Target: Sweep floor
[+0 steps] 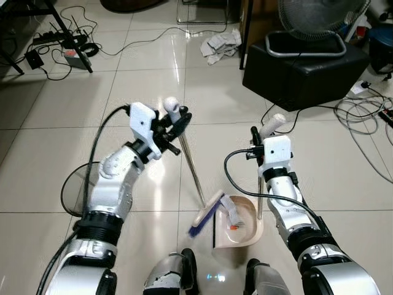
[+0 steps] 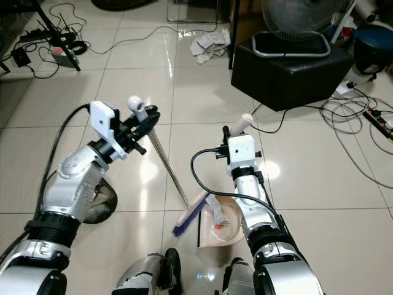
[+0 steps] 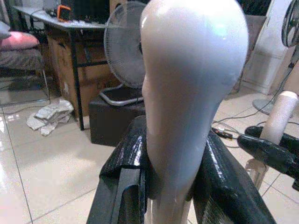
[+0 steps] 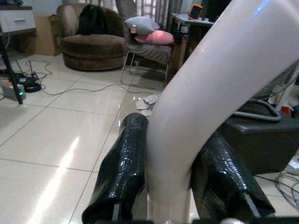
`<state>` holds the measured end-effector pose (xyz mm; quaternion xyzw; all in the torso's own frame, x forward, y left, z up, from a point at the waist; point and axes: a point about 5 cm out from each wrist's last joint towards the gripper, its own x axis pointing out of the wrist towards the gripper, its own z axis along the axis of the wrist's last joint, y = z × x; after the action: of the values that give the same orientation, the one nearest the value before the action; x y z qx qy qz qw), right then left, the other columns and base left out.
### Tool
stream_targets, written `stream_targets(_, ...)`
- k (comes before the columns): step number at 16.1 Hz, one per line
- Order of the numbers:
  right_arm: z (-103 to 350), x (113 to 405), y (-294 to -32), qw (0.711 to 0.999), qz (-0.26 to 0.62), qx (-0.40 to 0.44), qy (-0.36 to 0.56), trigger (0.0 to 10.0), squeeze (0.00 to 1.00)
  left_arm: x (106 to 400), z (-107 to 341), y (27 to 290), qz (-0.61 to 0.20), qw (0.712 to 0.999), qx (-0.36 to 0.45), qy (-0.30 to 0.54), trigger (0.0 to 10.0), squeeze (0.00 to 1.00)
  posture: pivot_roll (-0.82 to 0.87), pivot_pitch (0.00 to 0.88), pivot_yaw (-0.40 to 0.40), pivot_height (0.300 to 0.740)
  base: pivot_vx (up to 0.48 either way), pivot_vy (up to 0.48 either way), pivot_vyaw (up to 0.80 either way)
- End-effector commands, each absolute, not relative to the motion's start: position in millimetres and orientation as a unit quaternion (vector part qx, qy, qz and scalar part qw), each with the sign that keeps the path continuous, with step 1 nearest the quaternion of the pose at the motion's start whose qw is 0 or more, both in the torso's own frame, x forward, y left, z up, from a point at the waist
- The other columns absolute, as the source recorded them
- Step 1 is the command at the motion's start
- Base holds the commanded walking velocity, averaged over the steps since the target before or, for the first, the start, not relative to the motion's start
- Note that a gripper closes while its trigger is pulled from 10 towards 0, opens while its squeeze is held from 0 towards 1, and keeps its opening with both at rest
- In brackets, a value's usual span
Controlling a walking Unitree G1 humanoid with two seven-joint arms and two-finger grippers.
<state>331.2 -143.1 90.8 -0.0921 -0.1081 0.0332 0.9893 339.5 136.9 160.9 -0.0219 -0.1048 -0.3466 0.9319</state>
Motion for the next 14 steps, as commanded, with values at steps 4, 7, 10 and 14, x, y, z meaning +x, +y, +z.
stream_targets(4, 98, 325, -160, 0.988, 0.007, -0.042, -0.147, 10.0, 0.00, 352, 181, 164, -0.300, 0.943, 0.027, -0.139, 10.0, 0.00, 0.05, 0.093, 0.091, 0.740, 0.000, 0.000, 0.00)
stream_targets(7, 95, 321, -168, 0.988, -0.006, -0.031, -0.149, 10.0, 0.00, 354, 181, 172, -0.280, 0.948, 0.041, -0.142, 10.0, 0.00, 0.05, 0.088, 0.093, 0.740, 0.000, 0.000, 0.00)
stream_targets(10, 94, 316, -179, 0.987, -0.027, -0.011, -0.157, 10.0, 0.00, 358, 177, 182, -0.231, 0.959, 0.085, -0.138, 10.0, 0.00, 0.05, 0.082, 0.097, 0.740, 0.000, 0.000, 0.00)
stream_targets(14, 103, 311, -184, 0.981, -0.034, 0.011, -0.190, 10.0, 0.00, 354, 155, 191, -0.172, 0.972, 0.109, -0.118, 10.0, 0.00, 0.04, 0.076, 0.097, 0.740, 0.000, 0.000, 0.00)
